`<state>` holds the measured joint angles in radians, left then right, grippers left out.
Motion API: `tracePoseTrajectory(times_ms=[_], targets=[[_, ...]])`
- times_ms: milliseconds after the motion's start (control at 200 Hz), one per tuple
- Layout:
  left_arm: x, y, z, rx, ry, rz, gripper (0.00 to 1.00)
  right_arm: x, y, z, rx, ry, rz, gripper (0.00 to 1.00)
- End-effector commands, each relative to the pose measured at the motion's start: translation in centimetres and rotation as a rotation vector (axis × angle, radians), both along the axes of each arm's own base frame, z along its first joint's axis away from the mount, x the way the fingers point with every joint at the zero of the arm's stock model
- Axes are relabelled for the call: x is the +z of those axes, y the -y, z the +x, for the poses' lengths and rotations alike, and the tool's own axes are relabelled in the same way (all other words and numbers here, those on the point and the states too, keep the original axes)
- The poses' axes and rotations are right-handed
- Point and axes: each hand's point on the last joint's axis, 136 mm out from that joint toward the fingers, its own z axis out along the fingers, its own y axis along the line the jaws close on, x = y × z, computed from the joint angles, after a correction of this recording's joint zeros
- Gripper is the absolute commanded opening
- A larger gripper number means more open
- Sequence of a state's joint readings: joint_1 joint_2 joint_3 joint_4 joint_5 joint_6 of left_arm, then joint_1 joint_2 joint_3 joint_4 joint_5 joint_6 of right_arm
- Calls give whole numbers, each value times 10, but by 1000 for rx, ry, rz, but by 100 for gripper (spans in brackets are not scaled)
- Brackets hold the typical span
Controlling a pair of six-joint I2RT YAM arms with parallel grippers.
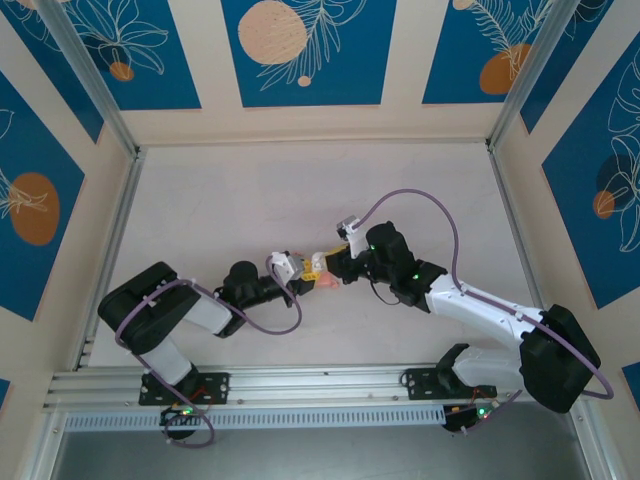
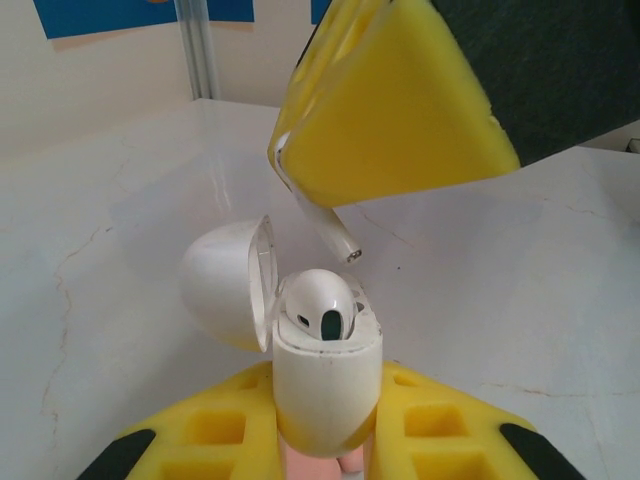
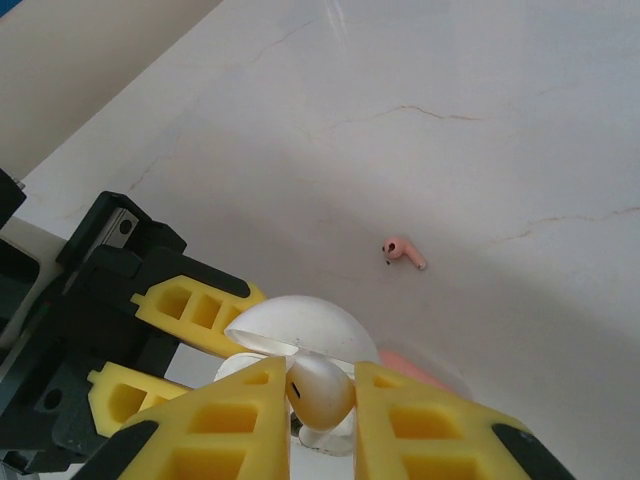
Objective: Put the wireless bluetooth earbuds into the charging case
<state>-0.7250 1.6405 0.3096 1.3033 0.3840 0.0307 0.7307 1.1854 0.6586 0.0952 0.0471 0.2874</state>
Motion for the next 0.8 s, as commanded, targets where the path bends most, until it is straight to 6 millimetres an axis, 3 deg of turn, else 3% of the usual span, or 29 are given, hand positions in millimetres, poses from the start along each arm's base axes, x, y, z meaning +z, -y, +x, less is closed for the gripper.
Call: tracePoseTrajectory(times_ms=[0,790], targets=[[8,2,-5,-16,13,-41,19,5,-7,-4,31,17,21,19],[22,-2,-3,16,42,-80,19,-3,-13,-9,50,12,13,19]])
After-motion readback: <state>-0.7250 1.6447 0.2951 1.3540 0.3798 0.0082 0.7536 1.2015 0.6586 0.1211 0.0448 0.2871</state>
